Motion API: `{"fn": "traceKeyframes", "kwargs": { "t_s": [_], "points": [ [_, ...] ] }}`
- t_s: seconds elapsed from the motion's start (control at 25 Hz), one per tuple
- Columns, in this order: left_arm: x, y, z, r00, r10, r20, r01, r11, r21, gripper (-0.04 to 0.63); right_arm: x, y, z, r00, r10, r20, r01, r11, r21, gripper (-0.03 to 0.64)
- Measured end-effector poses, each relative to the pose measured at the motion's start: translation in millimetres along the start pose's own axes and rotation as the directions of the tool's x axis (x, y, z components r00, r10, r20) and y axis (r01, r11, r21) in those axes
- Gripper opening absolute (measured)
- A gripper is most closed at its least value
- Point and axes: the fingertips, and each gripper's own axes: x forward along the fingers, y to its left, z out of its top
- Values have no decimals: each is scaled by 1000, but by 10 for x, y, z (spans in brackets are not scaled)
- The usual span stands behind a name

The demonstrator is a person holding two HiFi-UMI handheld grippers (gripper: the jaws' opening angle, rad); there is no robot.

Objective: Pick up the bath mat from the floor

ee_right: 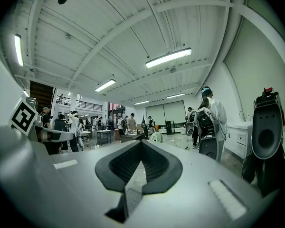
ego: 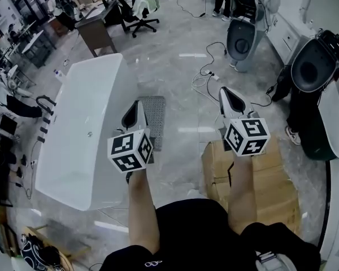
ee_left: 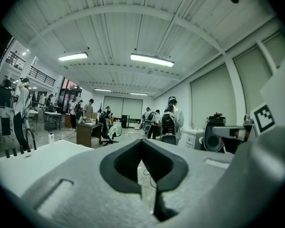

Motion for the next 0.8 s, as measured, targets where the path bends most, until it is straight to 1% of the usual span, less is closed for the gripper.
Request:
{"fn": "traceKeyframes", "kwargs": {
  "t_s": [0.16, 0.4, 0.6, 0.8],
  "points": [
    [205, -71, 10, 1000, -6, -5, 6, 1000, -6, -5, 108, -108, 33, 1000, 16, -4, -16, 1000, -19, 3],
    [445, -89, -43, 1000, 2, -15, -3, 1000, -16, -5, 209, -282, 33, 1000, 30, -2, -30, 999, -20, 3],
    [583, -85, -59, 999, 2, -36, -2, 1000, -7, -5, 271, -447, 57, 1000, 3, 8, -3, 1000, -13, 3],
    [674, 49, -34, 999, 17, -38, -17, 1000, -11, -5, 380, -425, 105, 1000, 20, 24, -19, 1000, -18, 3]
  ]
}}
